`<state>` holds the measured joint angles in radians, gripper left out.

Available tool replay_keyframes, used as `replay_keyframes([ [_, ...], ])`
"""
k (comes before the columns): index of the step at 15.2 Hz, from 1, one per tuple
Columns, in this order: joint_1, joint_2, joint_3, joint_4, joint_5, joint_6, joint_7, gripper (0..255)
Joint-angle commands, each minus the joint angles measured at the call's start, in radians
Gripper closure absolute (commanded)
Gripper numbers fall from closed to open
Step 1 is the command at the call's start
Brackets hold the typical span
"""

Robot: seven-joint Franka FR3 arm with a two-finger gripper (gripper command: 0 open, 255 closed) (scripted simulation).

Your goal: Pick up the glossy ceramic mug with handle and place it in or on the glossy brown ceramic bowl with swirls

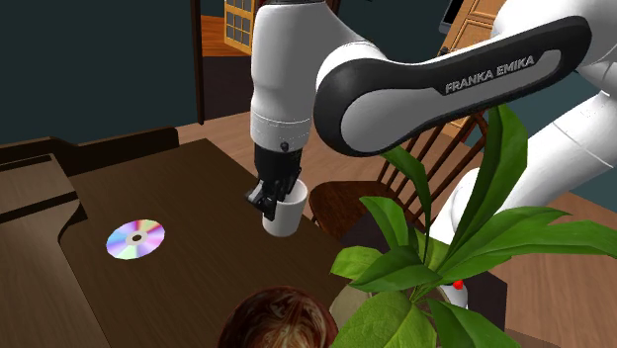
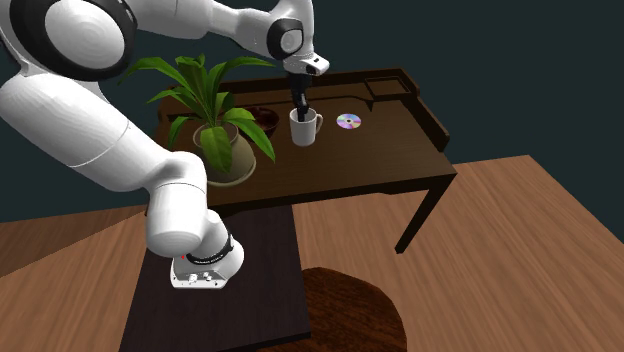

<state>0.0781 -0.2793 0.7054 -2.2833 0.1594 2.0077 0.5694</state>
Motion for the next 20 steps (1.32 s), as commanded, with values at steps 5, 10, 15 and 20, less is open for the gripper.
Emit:
replay_keyframes([
  [5, 0.003, -0.033, -0.02, 0.058, 0.01, -0.087, -0.014, 255],
  [10, 0.002, -0.049, -0.034, 0.112, 0.012, -0.157, -0.02, 255],
  [15, 0.024, -0.037, 0.016, 0.163, 0.02, -0.19, 0.056, 255],
  [20, 0.05, 0.018, 0.119, 0.241, 0.01, -0.209, 0.198, 255],
])
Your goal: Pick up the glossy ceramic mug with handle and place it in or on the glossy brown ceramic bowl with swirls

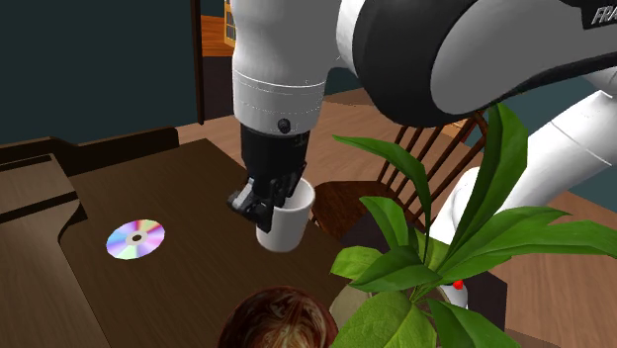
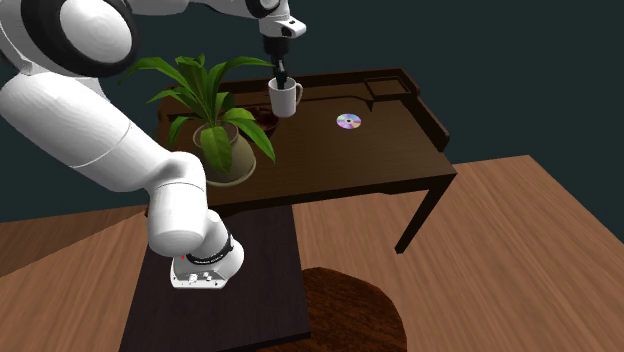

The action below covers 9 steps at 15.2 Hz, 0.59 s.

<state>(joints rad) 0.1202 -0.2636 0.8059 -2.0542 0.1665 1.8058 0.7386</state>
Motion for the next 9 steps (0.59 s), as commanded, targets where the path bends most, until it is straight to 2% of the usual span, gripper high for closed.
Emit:
replay_keyframes([
  [1, 0.012, 0.019, 0.041, 0.03, -0.004, -0.011, 0.061, 255],
  [5, 0.026, 0.108, 0.14, 0.116, -0.054, -0.024, 0.199, 255],
  [9, 0.058, 0.252, 0.245, 0.223, -0.163, -0.045, 0.371, 255],
])
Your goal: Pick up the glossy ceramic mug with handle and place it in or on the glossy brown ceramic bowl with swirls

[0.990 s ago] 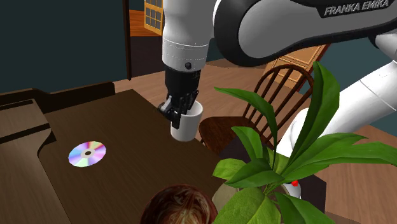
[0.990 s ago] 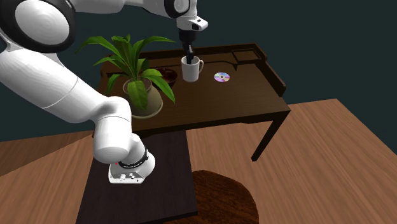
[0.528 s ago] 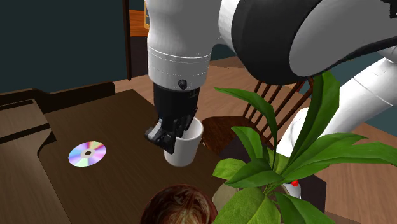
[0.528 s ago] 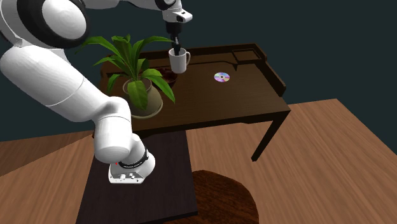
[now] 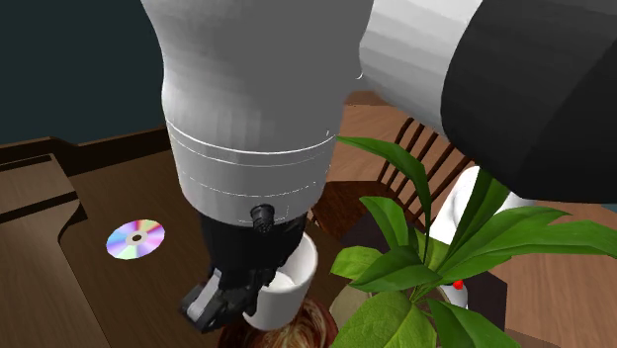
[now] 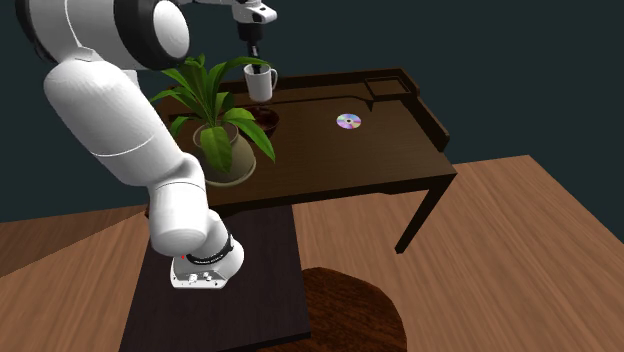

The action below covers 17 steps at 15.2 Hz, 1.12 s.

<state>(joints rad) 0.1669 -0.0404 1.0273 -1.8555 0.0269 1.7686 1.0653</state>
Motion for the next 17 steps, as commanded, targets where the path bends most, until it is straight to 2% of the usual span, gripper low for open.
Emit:
replay_keyframes([
  [1, 0.03, 0.075, 0.044, 0.054, -0.062, -0.016, 0.094, 255],
  [3, 0.081, 0.163, 0.068, 0.113, -0.137, -0.037, 0.182, 255],
  [17, 0.101, 0.211, 0.048, -0.042, -0.185, 0.141, 0.217, 255],
])
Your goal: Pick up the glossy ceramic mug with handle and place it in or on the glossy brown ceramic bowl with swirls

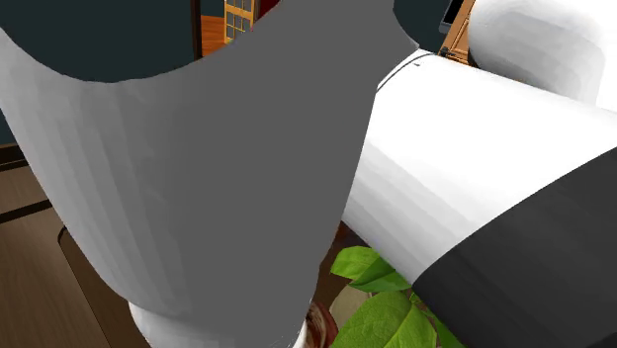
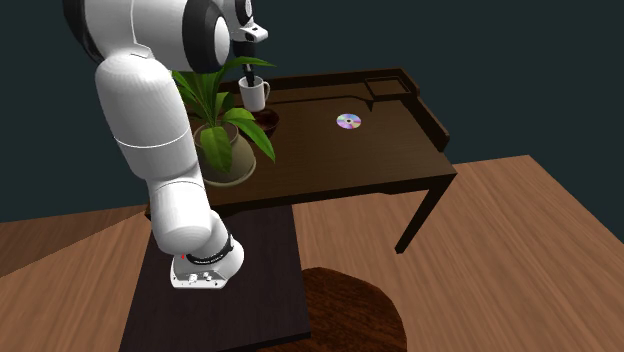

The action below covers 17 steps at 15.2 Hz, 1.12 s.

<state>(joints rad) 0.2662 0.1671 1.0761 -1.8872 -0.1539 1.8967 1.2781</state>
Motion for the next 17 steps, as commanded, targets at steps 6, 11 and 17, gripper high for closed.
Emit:
replay_keyframes([
  [6, 0.012, 0.026, -0.009, -0.042, -0.027, 0.055, 0.02, 255],
  [11, 0.012, 0.026, -0.009, -0.042, -0.027, 0.055, 0.02, 255],
  [17, 0.012, 0.026, -0.009, -0.042, -0.027, 0.055, 0.02, 0],
])
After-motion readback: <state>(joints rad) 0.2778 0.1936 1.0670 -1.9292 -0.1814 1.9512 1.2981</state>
